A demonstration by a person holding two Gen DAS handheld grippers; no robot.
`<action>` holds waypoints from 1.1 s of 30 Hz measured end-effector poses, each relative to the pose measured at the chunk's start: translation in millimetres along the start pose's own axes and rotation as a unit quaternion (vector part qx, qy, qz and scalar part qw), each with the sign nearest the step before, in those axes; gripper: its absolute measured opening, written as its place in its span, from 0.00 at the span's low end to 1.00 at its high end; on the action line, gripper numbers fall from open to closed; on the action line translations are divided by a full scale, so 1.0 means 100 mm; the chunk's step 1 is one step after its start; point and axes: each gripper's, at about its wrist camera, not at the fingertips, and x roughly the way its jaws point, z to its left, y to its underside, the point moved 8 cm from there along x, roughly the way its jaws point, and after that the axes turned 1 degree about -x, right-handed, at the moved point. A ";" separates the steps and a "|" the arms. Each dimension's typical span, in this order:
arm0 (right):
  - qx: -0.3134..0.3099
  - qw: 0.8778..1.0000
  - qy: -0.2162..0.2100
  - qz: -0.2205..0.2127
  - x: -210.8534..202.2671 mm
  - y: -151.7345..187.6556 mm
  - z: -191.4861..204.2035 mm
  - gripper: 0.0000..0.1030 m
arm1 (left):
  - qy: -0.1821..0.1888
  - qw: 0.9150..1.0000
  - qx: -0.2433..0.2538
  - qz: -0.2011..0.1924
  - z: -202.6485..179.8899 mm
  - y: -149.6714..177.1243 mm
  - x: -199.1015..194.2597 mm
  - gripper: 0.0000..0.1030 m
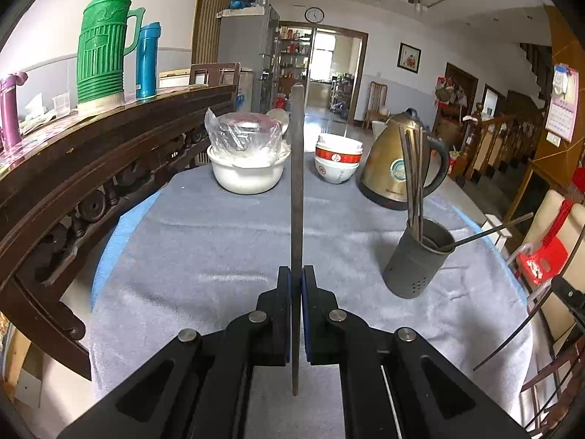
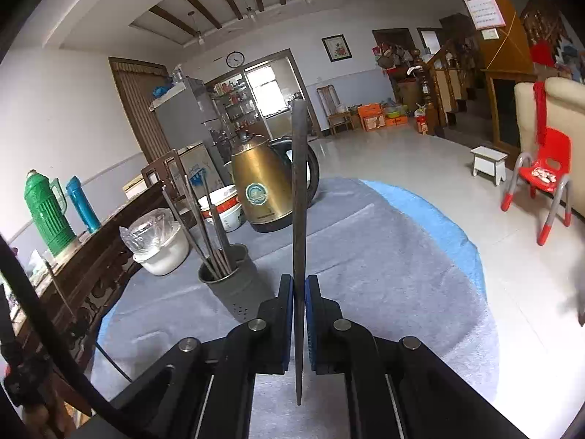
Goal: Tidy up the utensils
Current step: 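Carry both upright chopsticks over the grey perforated cup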
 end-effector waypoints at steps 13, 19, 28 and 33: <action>0.010 1.000 -0.020 -0.002 -0.01 -0.11 0.09 0.07 | -0.004 1.000 -0.001 0.014 0.02 -0.01 0.03 0.05; 0.019 0.999 -0.027 -0.008 -0.01 -0.21 0.07 0.07 | 0.008 1.000 -0.007 0.013 -0.02 -0.06 0.03 0.05; 0.035 0.999 -0.038 -0.007 0.01 -0.22 0.03 0.07 | 0.017 1.000 -0.004 0.021 -0.10 0.00 0.06 0.05; 0.041 0.998 -0.047 -0.005 0.04 -0.23 0.02 0.07 | 0.017 1.000 -0.004 0.022 -0.12 -0.01 0.05 0.05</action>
